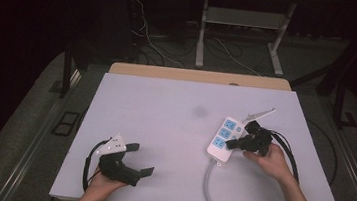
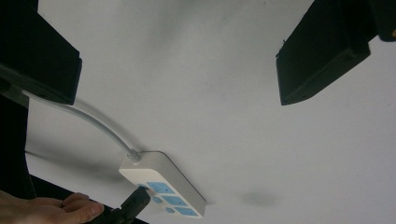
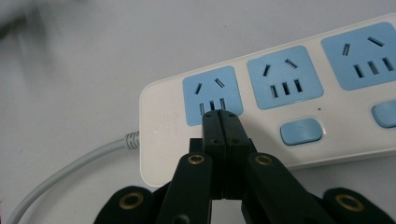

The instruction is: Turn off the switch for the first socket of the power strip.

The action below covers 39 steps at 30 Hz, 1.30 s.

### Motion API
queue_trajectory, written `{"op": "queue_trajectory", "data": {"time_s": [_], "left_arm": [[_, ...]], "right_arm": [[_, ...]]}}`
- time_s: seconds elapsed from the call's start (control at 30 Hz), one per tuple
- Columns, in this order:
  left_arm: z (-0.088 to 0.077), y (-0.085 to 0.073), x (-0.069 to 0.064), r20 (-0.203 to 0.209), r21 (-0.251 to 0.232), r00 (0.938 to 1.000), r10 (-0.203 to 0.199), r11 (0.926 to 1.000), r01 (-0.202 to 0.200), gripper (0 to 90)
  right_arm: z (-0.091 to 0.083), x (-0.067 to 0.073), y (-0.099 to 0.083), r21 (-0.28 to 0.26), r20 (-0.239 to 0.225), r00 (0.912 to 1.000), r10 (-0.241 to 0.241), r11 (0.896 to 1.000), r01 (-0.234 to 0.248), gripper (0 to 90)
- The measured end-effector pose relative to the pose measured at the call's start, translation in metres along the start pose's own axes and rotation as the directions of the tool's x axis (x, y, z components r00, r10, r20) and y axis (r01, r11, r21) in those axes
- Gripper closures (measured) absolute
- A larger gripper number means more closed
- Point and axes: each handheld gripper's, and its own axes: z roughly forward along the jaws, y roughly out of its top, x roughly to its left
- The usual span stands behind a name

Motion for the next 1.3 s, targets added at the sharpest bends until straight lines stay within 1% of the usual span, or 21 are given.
{"op": "queue_trajectory", "data": {"time_s": [0.07,0.13,0.2,0.3,0.37,0.47,0.57,0.63,0.83,1.0,1.13,1.17,1.2,1.23,1.3], "left_arm": [[0.000,0.000,0.000,0.001,0.000,1.0000,0.000,1.0000,0.000,0.0],[0.001,0.000,0.000,0.001,0.000,1.0000,0.000,1.0000,0.000,0.0],[0.001,0.000,-0.001,0.002,0.000,1.0000,0.001,1.0000,-0.001,0.0],[0.001,0.000,-0.001,0.002,0.000,1.0000,0.002,1.0000,-0.002,0.0],[0.001,0.000,-0.001,0.001,0.001,1.0000,0.001,1.0000,-0.001,0.0],[0.001,0.000,-0.001,0.001,0.003,1.0000,0.001,1.0000,-0.001,0.0],[0.002,0.000,0.000,0.001,0.005,1.0000,-0.001,1.0000,0.001,0.0],[0.002,0.000,0.000,0.001,0.004,1.0000,-0.002,1.0000,0.002,0.0],[0.002,0.000,0.000,0.002,0.009,1.0000,0.003,1.0000,-0.004,0.0],[0.001,-0.001,0.001,-0.001,0.010,1.0000,-0.002,1.0000,0.002,0.0],[0.000,-0.001,0.002,-0.002,0.008,1.0000,-0.002,1.0000,0.002,0.0],[0.000,-0.001,0.002,-0.001,0.009,1.0000,0.000,1.0000,0.001,0.0],[0.001,-0.001,0.002,-0.001,0.008,1.0000,-0.001,1.0000,0.001,0.0],[0.001,-0.001,0.002,-0.001,0.008,1.0000,-0.001,1.0000,0.001,0.0],[0.001,-0.001,0.002,-0.001,0.008,1.0000,-0.003,1.0000,0.003,0.0]], "right_arm": [[0.000,0.001,0.000,0.003,0.005,1.0000,-0.006,1.000,0.006,90.0],[0.001,0.000,0.000,0.012,0.003,1.0000,0.006,1.000,-0.006,90.0],[0.000,-0.001,-0.001,-0.001,-0.004,0.9998,0.018,1.000,-0.018,90.0],[0.000,0.000,-0.004,-0.015,0.002,1.0000,0.007,1.000,-0.007,90.0],[0.000,-0.001,-0.006,-0.029,-0.006,0.9999,0.013,0.999,-0.013,90.0],[0.000,-0.002,-0.006,-0.034,-0.010,0.9998,0.017,0.999,-0.017,90.0],[0.000,0.000,-0.005,-0.031,0.000,1.0000,0.009,0.999,-0.009,90.0],[0.000,-0.001,-0.005,-0.031,-0.002,1.0000,0.008,0.999,-0.008,90.0],[0.000,0.001,-0.002,-0.014,0.009,0.9999,-0.005,1.000,0.006,90.0],[0.000,0.000,-0.002,-0.016,0.002,1.0000,-0.001,1.000,0.001,90.0],[0.000,0.001,-0.001,-0.003,0.006,1.0000,-0.001,1.000,0.001,90.0],[-0.002,0.001,0.000,-0.012,-0.006,1.0000,-0.002,1.000,0.002,90.0],[-0.004,0.002,0.002,-0.006,0.006,1.0000,-0.004,1.000,0.004,90.0],[-0.004,0.002,0.003,0.013,0.017,0.9998,-0.013,1.000,0.012,90.0],[-0.004,0.003,0.004,0.023,0.021,0.9996,-0.019,1.000,0.018,90.0]]}}
